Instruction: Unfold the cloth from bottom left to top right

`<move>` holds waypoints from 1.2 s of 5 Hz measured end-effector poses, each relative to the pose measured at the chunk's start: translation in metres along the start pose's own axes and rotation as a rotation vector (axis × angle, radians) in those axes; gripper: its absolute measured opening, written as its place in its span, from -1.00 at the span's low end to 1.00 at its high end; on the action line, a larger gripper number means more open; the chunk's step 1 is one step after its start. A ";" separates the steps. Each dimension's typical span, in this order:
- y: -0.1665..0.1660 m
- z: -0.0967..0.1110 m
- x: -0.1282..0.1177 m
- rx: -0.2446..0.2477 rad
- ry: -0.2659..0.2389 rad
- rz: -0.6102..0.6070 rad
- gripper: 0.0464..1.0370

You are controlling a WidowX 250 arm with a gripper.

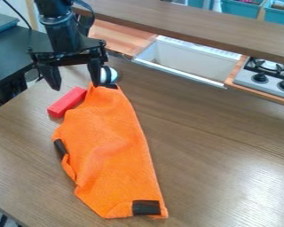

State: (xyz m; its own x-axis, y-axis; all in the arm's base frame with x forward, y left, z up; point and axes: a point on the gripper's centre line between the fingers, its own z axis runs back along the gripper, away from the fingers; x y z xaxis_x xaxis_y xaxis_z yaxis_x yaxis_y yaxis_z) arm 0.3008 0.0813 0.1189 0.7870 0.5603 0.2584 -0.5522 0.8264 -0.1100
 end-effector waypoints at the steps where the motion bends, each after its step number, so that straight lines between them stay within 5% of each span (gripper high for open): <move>1: 0.001 -0.008 -0.003 0.007 0.025 0.004 0.93; 3: 0.027 -0.032 -0.007 0.047 0.024 0.062 0.93; 6: 0.056 -0.057 -0.018 0.112 -0.065 0.111 0.93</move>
State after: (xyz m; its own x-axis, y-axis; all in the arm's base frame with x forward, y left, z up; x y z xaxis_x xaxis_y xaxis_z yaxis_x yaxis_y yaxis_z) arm 0.2713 0.1210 0.0532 0.7022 0.6396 0.3129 -0.6646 0.7464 -0.0342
